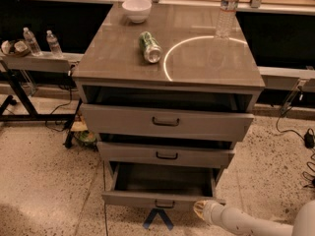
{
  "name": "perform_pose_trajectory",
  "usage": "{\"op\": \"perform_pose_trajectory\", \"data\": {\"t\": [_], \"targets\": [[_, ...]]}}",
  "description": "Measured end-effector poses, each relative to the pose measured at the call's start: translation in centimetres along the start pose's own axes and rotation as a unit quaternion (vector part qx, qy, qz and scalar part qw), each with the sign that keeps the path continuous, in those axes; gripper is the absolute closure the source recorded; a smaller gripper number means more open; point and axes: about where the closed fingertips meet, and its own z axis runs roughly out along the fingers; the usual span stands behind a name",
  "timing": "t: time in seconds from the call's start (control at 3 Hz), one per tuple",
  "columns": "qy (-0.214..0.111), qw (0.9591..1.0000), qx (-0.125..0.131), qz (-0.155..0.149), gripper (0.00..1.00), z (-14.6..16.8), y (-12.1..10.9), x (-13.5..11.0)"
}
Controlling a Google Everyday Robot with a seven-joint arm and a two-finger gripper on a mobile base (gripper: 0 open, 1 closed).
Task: Close bottom drawer
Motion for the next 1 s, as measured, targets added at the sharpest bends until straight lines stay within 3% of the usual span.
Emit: {"op": "perform_pose_trajectory", "data": {"t": [0.33,0.67,1.0], "targets": [[0.002,1.0000,0.002,-0.009,1.00,0.4,0.2,0.8],[-0.033,0.9990,0.025,-0.018,1.00,0.4,-0.9,-0.8],[-0.035,0.9987,0.028,-0.022,1.00,0.9,-1.1,-1.2]]}}
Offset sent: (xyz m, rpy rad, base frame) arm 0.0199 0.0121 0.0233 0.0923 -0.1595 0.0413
